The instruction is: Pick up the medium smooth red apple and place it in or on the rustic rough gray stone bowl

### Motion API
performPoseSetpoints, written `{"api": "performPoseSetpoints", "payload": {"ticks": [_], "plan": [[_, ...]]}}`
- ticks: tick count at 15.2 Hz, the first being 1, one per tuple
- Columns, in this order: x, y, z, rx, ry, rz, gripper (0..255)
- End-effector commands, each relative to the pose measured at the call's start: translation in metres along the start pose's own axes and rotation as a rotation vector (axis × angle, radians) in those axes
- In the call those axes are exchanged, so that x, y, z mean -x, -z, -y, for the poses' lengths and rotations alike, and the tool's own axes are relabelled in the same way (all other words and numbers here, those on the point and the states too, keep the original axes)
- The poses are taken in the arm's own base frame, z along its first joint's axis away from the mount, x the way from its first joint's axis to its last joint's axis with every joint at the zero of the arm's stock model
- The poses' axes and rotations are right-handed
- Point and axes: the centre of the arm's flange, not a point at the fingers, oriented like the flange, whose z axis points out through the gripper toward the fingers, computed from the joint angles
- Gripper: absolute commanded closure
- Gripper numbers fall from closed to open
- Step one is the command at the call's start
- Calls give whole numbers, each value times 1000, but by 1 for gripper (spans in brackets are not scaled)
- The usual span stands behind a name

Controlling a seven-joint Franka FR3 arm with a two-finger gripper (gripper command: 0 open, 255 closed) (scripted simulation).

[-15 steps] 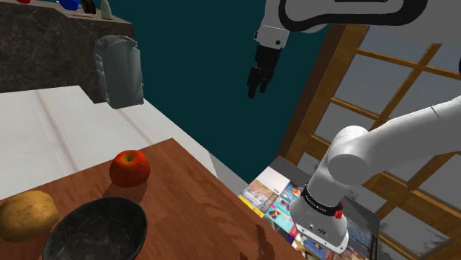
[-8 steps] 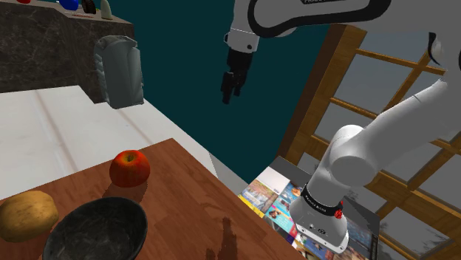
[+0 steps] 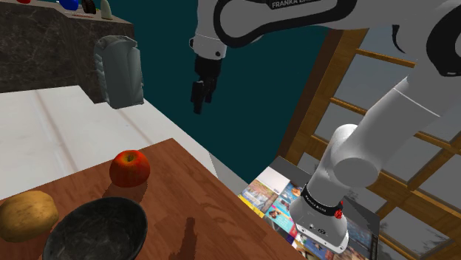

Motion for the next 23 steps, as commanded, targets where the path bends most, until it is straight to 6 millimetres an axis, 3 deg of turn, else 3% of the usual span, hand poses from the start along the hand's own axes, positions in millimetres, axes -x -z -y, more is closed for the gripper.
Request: {"api": "performPoseSetpoints", "payload": {"ticks": [1,9,17,23], "plan": [[-19,-9,17,0,45,-3,0],[-80,-36,98,2,222,-10,0],[-125,-63,188,4,397,-18,0],[-125,-95,188,4,397,-18,0]]}}
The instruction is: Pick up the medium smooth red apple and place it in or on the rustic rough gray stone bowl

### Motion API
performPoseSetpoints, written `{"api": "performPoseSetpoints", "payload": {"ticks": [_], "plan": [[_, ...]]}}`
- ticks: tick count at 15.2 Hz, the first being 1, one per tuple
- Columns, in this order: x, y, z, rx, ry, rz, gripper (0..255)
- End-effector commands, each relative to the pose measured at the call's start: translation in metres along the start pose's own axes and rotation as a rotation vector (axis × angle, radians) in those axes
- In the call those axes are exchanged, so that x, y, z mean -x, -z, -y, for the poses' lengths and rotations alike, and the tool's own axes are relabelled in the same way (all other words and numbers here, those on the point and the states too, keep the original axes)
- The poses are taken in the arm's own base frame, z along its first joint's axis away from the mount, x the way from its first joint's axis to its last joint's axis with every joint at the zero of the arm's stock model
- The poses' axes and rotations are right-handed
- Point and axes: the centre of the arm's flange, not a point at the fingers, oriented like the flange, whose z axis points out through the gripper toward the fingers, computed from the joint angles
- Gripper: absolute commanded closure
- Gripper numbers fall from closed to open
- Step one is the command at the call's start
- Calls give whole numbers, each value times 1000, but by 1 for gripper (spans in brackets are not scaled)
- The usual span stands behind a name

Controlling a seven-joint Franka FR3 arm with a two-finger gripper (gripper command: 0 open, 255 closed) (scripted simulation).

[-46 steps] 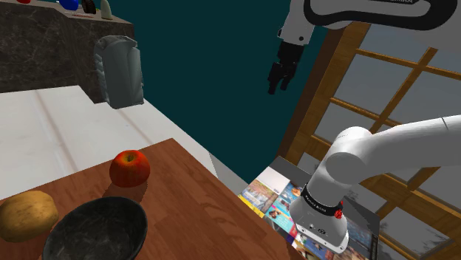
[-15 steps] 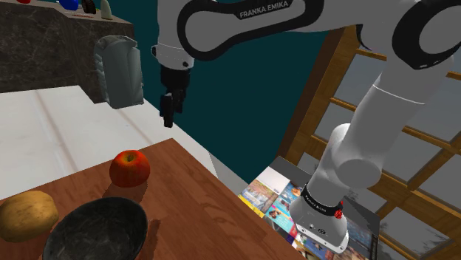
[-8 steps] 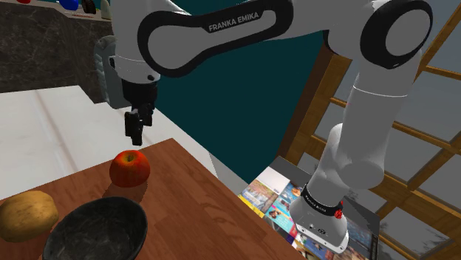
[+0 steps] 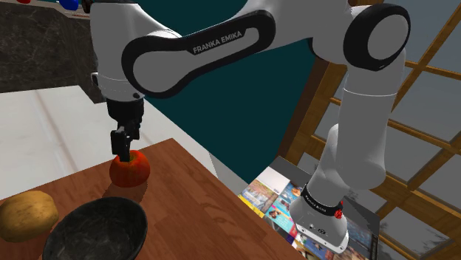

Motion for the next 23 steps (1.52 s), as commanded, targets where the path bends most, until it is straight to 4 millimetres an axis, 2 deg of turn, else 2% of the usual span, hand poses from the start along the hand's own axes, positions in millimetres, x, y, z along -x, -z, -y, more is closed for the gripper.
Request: {"api": "performPoseSetpoints", "payload": {"ticks": [1,10,11,20,23], "plan": [[-1,-11,-1,0,1,0,0],[-1,-14,-1,0,1,0,0],[-1,-14,-1,0,1,0,255],[-1,-14,-1,0,1,0,255],[-1,2,-1,0,1,0,255]]}}
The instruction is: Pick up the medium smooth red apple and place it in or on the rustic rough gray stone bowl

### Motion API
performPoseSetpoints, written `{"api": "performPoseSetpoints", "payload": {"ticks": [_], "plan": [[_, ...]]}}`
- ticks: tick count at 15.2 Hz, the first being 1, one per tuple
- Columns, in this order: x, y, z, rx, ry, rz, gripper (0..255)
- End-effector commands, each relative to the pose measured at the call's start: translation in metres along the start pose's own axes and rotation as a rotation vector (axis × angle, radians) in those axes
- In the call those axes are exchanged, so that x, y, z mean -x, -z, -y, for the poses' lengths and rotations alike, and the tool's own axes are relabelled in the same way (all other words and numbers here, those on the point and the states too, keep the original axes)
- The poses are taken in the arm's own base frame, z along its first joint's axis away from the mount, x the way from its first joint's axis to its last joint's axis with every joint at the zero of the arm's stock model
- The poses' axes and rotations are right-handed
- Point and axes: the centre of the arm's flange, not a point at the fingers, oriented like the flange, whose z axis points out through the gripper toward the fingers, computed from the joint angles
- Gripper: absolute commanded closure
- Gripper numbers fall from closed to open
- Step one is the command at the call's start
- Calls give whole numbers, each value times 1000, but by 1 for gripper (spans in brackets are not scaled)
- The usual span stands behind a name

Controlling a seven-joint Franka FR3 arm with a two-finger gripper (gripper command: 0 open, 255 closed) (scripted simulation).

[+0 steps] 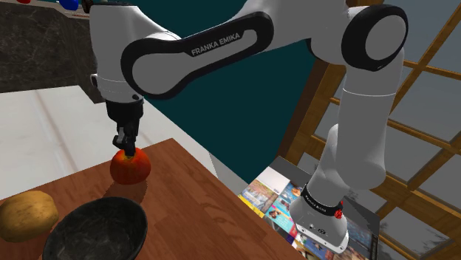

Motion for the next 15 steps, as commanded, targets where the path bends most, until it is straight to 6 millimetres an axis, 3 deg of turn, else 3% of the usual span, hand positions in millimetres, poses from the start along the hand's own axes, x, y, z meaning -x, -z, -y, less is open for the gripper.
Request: {"api": "performPoseSetpoints", "payload": {"ticks": [1,15], "plan": [[0,11,0,0,0,0,255],[-2,85,0,0,0,0,255]]}}
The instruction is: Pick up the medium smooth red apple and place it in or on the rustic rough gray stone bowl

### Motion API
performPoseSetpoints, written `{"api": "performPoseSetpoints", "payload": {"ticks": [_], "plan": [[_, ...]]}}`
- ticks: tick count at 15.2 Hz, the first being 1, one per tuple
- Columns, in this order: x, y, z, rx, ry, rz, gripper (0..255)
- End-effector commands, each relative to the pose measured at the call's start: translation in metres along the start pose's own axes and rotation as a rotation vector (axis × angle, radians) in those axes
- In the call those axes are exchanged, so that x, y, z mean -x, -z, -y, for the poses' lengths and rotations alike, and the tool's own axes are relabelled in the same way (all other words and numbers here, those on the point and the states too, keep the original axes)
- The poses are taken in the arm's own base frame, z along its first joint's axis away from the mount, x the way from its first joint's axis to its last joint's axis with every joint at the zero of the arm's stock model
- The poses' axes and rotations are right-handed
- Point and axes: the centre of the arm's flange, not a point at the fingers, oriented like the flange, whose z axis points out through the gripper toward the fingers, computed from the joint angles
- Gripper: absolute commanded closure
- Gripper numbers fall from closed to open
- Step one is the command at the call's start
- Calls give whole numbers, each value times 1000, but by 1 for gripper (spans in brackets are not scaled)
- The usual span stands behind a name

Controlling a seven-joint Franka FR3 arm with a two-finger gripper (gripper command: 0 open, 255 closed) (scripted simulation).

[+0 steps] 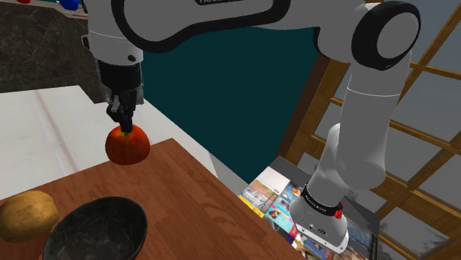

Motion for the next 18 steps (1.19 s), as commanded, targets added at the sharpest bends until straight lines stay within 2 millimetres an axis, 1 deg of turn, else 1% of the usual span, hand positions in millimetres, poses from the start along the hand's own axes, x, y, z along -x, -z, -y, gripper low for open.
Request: {"api": "performPoseSetpoints", "payload": {"ticks": [1,14,15,18], "plan": [[0,10,0,0,0,0,255],[-2,78,0,0,0,0,255],[-2,81,0,0,0,0,255],[0,94,37,0,0,0,255]]}}
